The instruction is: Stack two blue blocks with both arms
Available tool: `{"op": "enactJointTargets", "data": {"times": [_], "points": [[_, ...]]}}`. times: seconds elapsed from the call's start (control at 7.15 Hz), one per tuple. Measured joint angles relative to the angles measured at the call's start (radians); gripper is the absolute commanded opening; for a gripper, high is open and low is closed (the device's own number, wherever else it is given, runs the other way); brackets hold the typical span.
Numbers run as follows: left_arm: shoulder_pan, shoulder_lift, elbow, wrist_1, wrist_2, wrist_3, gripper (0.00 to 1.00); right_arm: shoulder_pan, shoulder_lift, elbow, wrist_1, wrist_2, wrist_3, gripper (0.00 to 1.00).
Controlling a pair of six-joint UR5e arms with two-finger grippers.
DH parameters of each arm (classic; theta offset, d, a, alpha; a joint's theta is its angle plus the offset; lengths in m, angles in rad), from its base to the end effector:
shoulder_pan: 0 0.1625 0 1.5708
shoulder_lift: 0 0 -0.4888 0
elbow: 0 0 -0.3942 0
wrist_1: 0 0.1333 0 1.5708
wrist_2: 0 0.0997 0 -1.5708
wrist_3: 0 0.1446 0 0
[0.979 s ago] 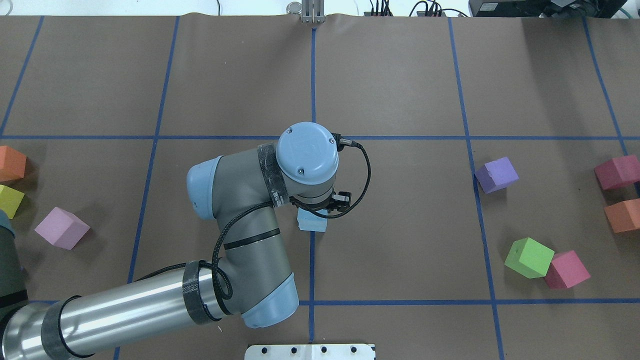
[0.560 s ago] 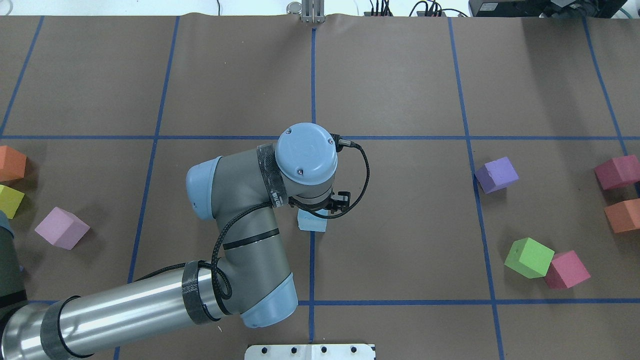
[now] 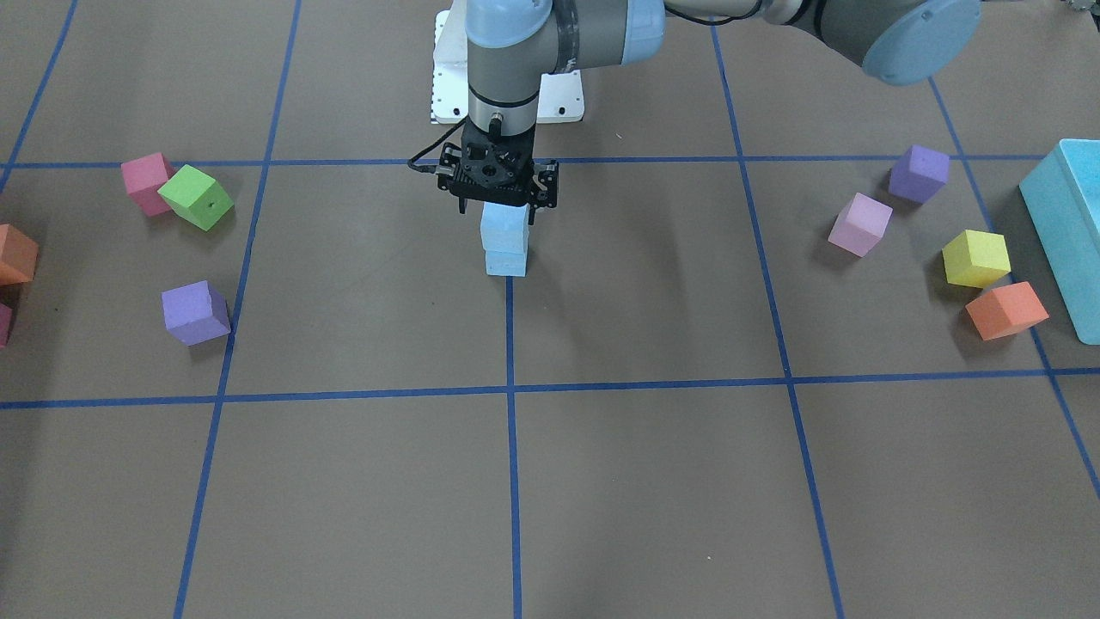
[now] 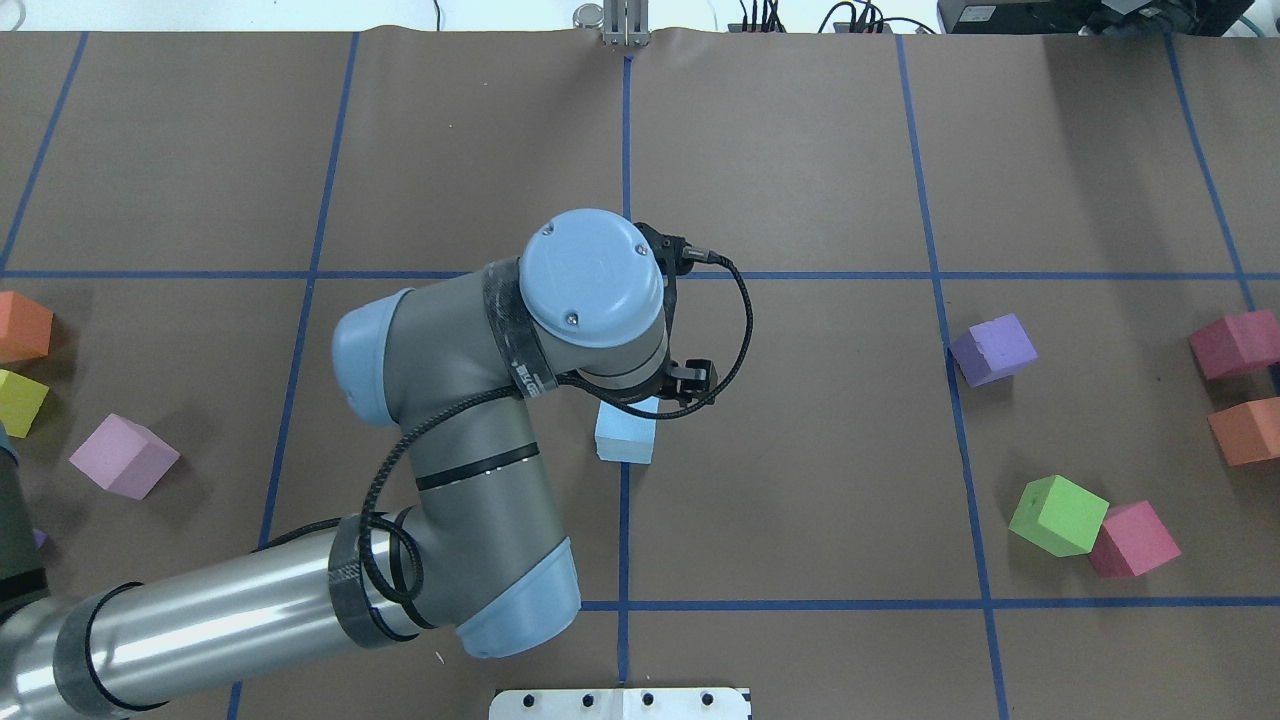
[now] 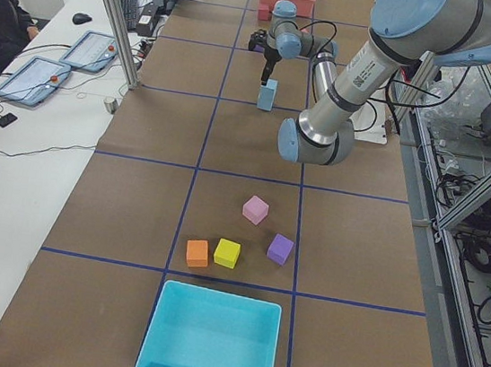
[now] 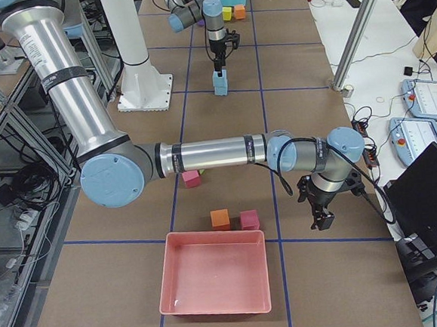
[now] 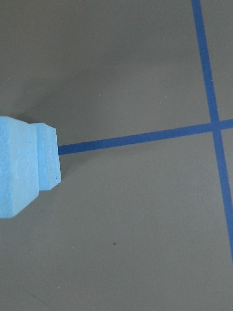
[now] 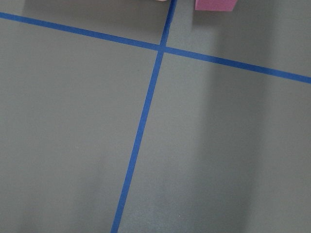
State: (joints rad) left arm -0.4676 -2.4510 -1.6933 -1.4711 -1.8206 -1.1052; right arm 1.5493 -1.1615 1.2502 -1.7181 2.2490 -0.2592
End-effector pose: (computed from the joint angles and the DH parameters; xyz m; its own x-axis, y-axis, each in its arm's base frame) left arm 0.6350 -0.4299 0.1501 0.6122 0.1782 -0.7703 -0.0127 0.9764 0.2157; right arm 0.0280 -0.6809 0.6943 0.7478 -0.2365 0.6204 0.2205 0.9698 0.1039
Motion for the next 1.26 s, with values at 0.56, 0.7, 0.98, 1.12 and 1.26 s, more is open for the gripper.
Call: {"op": "enactJointTargets", "data": {"times": [0.56, 0.7, 0.98, 1.12, 1.26], "points": [[-0.39, 0.142, -0.195, 0.134, -0.306, 0.325, 0.98, 0.0, -0.001, 0.002, 0.0, 0.002, 0.001, 1.0], [-0.523, 0.251, -0.235, 0.145, -0.374, 0.49, 0.98, 0.0, -0.005, 0.005, 0.0, 0.002, 0.0, 1.0], [-0.746, 0.469, -0.257, 0.146, -0.47, 0.783, 0.98, 0.0, -0.016, 0.017, 0.0, 0.005, 0.001, 1.0], [-0.831, 0.548, -0.235, 0.141, -0.498, 0.896, 0.98, 0.0, -0.016, 0.021, 0.002, 0.006, 0.005, 1.0], [-0.907, 0.589, -0.177, 0.137, -0.52, 1.006, 0.98, -0.001, -0.015, 0.027, 0.003, 0.007, 0.016, 1.0]]}}
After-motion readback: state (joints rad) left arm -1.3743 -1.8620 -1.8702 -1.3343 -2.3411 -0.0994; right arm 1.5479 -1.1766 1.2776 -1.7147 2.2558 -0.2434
